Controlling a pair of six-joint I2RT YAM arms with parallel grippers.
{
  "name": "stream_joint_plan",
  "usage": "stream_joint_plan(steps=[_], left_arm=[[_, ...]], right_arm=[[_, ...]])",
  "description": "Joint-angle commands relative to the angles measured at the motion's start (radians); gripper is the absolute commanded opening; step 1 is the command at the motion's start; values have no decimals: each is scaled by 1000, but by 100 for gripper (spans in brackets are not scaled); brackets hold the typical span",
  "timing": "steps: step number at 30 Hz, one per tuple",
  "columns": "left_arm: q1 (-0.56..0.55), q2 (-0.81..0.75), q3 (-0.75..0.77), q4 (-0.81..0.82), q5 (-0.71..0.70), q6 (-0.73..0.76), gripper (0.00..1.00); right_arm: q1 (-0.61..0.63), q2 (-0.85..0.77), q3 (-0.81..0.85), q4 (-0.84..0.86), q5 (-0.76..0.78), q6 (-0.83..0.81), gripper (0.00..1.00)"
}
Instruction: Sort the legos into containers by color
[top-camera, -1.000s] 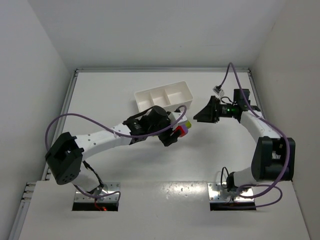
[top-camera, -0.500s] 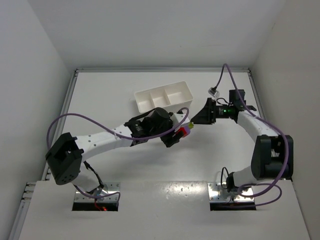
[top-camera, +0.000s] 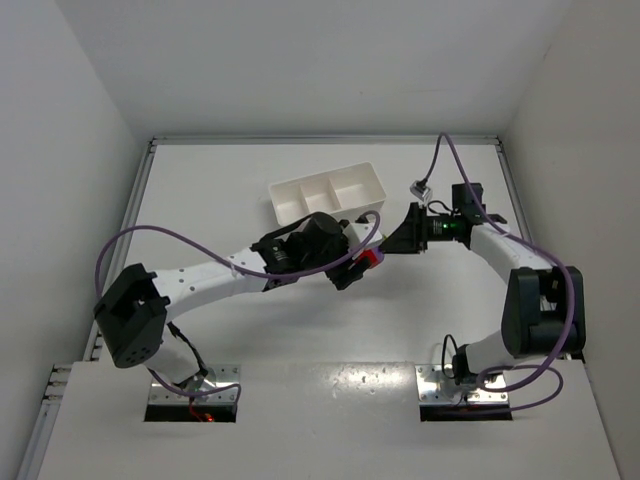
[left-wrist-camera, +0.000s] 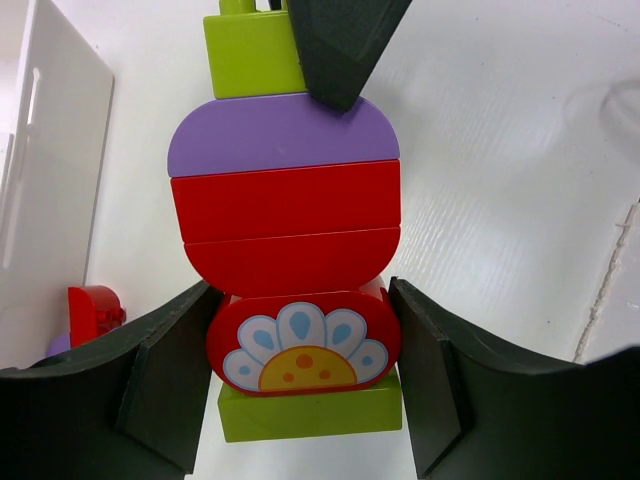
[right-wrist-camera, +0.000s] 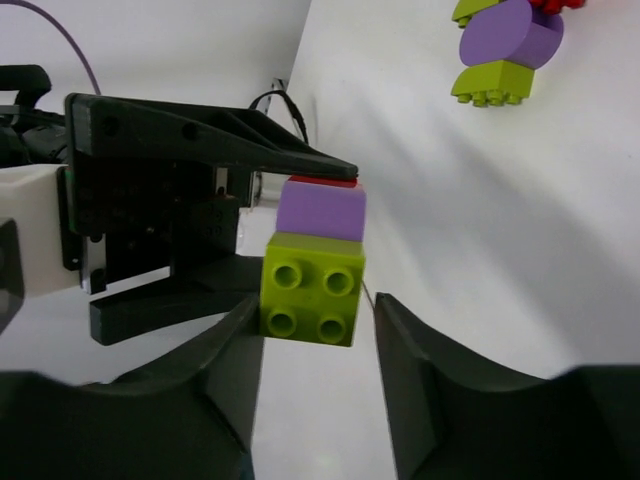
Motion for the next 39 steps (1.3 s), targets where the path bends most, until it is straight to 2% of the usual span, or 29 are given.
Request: stream_joint_plan(steps=[1,5,9,12,13,16,18,27,34,37,38,39], left_arm=[[-19,5,44,62,13,5,39],[-19,-4,15,62,13,-4,38],[-28,-4,5,62,13,-4,38],[-28,-4,5,62,13,-4,38],[-28,-13,-4,62,4,-4,37],[-28,-25,-13,62,-7,-4,35],[-28,-50,-48,62,-18,-4,34],[-28,-169,-205,31,-84,-15,32],[10,-205,-243,31,-42,-58,32],[10,-142,-243,22,-42,-84,43],[10,-119,-234,5,-42,-102,53],[19,-93,-205,-10,-52,-103,60]], right_arm=[[9,18,37,76,-39,14,46],[9,18,46,139,-61,86,49],[9,18,46,148,-61,86,47],[9,18,46,171,-82,95,35],[9,18,46,171,-82,95,24],[-13,18,46,171,-82,95,5],[-22,18,46,171,-82,95,1],[-86,40,128,171,-82,95,0],[-86,68,162,171,-73,105,0],[-86,68,149,171,-64,95,0],[-86,58,149,151,-55,79,0],[-86,58,149,134,-55,50,0]])
